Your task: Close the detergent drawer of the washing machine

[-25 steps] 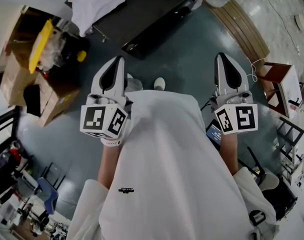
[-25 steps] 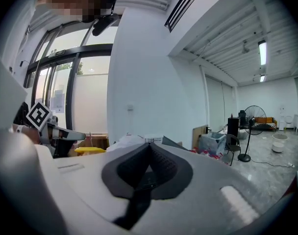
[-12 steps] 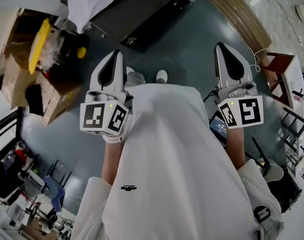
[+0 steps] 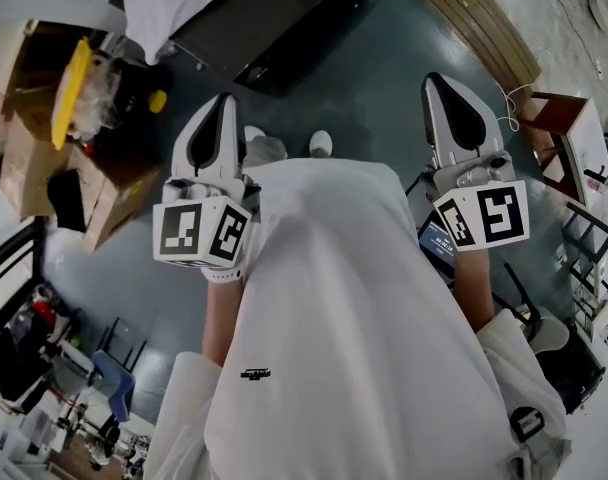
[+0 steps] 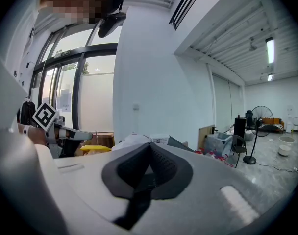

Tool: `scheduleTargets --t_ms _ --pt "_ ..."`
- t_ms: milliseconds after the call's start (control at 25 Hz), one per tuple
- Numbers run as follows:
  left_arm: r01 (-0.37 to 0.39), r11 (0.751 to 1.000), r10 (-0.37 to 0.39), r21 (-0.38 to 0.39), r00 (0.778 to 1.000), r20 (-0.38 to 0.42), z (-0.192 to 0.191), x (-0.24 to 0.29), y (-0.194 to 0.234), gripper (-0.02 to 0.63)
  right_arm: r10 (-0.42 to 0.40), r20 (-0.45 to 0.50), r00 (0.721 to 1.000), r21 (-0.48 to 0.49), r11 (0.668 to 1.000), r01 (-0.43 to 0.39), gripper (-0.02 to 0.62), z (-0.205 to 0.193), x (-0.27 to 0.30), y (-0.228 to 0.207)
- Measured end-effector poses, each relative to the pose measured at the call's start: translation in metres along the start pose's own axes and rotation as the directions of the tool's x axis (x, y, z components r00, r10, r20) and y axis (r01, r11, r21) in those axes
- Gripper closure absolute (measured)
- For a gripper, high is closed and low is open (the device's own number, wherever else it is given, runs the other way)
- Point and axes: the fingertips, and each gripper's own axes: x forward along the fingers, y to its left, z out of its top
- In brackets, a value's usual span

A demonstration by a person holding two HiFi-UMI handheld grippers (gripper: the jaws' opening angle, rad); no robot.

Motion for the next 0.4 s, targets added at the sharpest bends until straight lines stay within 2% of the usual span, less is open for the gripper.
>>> scheduleTargets --t_ms 400 --pt "0.007 1.0 -0.007 0.002 1.0 -0.005 0.0015 0.009 -0.0006 0.589 -0.004 -0.001 1.0 0.008 1.0 0.004 0.601 0.0028 0.004 -0.0094"
